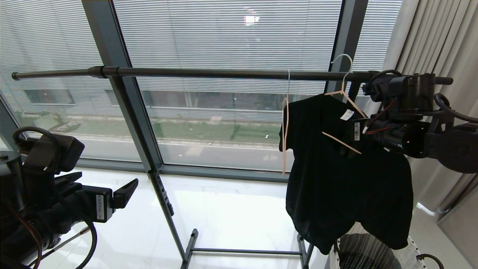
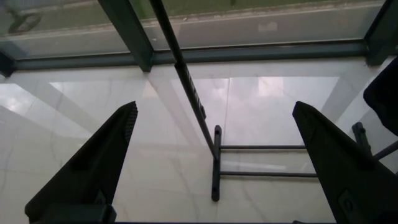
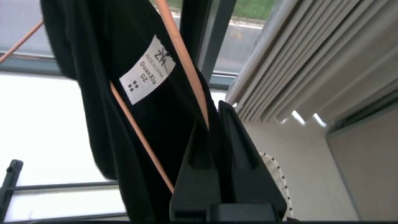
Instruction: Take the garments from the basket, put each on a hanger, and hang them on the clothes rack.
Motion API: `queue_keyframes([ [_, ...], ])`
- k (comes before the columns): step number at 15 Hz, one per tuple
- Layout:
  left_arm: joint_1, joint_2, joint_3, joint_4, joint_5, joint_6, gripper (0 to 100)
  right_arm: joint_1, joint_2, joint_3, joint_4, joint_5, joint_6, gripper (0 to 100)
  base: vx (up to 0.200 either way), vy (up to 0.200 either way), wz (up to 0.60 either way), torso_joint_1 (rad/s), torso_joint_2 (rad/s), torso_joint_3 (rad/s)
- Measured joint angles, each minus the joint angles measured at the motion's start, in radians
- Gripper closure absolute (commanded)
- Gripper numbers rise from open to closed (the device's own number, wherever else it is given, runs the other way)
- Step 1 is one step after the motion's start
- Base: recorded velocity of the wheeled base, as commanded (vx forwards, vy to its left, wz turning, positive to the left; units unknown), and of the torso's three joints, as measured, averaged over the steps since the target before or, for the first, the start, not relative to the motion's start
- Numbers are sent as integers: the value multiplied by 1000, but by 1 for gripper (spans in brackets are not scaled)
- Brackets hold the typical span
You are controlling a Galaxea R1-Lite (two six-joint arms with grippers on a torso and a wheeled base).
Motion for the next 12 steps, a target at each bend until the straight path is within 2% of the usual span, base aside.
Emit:
queue_keyframes([
  [8, -3, 1, -5, 0, 0, 0, 0, -25, 122, -101, -21, -30, -7, 100, 0, 0, 0, 0, 0, 0],
  [12, -4, 1, -6, 0, 0, 0, 0, -29, 164, -117, -23, -33, -6, 100, 0, 0, 0, 0, 0, 0],
])
